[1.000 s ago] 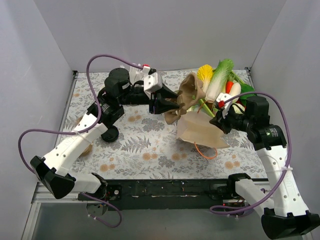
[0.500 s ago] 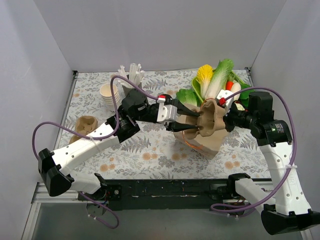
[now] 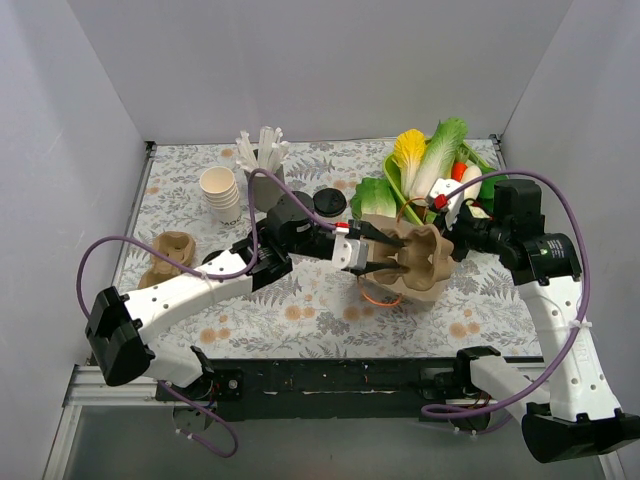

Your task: Pack the takeout coffee

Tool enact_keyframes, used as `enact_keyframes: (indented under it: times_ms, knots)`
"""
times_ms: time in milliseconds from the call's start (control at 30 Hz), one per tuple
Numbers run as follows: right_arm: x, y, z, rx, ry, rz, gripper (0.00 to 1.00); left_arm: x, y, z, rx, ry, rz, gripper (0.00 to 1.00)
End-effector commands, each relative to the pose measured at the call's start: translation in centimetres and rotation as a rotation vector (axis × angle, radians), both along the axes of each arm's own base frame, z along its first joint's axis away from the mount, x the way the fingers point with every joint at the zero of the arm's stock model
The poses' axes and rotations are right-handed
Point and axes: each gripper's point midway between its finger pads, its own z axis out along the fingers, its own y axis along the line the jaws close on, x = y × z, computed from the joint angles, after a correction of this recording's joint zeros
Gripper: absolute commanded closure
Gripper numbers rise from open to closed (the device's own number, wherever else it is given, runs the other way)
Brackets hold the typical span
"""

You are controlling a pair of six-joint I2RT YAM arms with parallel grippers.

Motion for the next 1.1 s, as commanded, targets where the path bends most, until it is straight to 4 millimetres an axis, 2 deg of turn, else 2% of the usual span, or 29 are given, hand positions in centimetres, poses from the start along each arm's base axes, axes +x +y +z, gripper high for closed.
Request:
enact_keyframes:
  times_ms: [0, 33, 300, 333, 500, 533, 767, 967, 1067]
  knots:
    - [-0.3, 0.4, 2.3, 0.022, -0.082, 0.029, 0.99, 0.3, 0.2, -1.7, 0.041, -0.055, 0.017, 1.00]
    - [-0.3, 0.4, 2.1, 0.020, -0.077, 0.029, 0.99, 0.4, 0.1, -2.5, 0.066, -0.044, 0.017, 1.00]
    - [-0.7, 0.4, 2.2, 0.035, -0.101, 0.027, 0.99, 1.0, 0.0, -4.5, 0.152, -0.122, 0.009, 1.00]
    - [-0.8, 0.4, 2.3, 0.037, -0.107, 0.027, 0.99, 1.1, 0.2, -5.3, 0.185, -0.131, 0.003, 1.00]
    - [-0.9, 0.7, 2.2, 0.053, -0.098, 0.040, 0.99, 2.7, -0.5, -7.2, 0.271, -0.142, 0.051, 1.00]
    - [-0.9, 0.7, 2.1, 0.057, -0.090, 0.038, 0.99, 3.1, -0.6, -6.5, 0.263, -0.153, 0.064, 1.00]
    - [-1.2, 1.0, 1.8, 0.073, -0.076, 0.045, 0.99, 4.3, -0.9, -6.9, 0.295, -0.196, 0.105, 1.00]
    - [-1.1, 1.0, 1.7, 0.078, -0.074, 0.039, 0.99, 4.9, -0.7, -8.0, 0.371, -0.236, 0.105, 1.00]
    - [-0.9, 1.1, 1.7, 0.091, -0.070, 0.030, 0.99, 4.6, -0.6, -9.7, 0.442, -0.253, 0.061, 1.00]
